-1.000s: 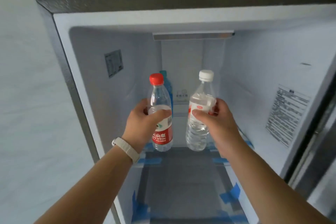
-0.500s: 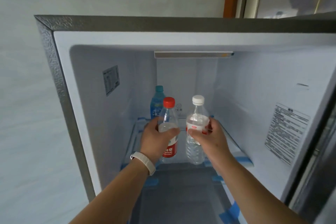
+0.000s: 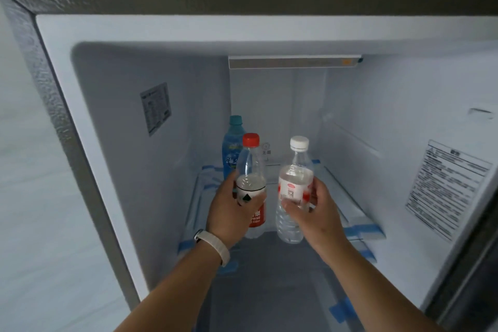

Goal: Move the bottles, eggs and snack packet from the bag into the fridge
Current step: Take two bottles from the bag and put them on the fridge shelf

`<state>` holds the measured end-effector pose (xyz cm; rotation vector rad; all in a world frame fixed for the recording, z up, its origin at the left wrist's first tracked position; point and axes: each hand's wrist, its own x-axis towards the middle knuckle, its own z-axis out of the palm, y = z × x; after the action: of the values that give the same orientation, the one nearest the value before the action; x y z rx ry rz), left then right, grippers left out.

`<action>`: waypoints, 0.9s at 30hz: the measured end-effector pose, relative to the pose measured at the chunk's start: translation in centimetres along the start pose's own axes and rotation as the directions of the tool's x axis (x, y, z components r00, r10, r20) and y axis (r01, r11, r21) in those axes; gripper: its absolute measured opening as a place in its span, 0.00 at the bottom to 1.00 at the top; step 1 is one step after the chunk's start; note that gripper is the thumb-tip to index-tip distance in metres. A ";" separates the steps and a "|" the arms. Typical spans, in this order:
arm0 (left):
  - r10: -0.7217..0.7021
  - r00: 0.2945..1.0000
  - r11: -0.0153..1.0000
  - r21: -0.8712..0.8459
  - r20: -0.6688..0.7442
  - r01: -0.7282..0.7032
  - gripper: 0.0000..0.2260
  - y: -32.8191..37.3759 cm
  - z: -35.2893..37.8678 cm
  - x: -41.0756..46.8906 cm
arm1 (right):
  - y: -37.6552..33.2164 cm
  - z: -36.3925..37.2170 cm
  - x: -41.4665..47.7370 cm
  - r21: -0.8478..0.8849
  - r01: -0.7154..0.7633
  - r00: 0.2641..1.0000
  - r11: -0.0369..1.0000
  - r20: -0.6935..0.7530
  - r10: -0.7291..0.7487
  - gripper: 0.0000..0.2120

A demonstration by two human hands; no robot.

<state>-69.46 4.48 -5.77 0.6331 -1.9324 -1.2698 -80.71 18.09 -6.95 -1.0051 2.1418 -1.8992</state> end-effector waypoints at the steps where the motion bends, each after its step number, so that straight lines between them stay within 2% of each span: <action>1: 0.001 1.000 1.000 0.012 0.003 -0.001 0.20 -0.3 -0.1 -0.1 | 0.4 0.0 -0.1 -0.031 -0.001 1.000 1.000 0.031 0.002 0.25; 5: -0.033 0.999 0.999 0.020 0.024 0.033 0.21 -2.5 0.6 -0.9 | 2.2 -0.2 -0.5 -0.149 0.010 0.996 0.989 0.086 0.003 0.24; 12: -0.037 0.998 0.996 0.084 0.047 0.033 0.26 -3.5 2.9 0.7 | 5.7 0.6 1.4 -0.310 0.024 1.000 0.950 0.015 -0.021 0.29; 21: -0.126 0.989 0.989 0.092 0.081 0.119 0.24 -4.0 7.8 7.2 | 6.3 -0.2 8.3 -0.354 0.040 0.998 0.934 -0.024 -0.052 0.17; 27: -0.165 0.985 0.982 0.105 0.056 0.158 0.26 -4.6 9.2 10.3 | 7.2 -0.2 11.6 -0.361 -0.002 1.000 0.933 0.010 0.006 0.20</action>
<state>-83.04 0.34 -9.14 0.8239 -2.0418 -1.3124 -92.69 12.01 -9.61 -1.0607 2.5427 -1.5201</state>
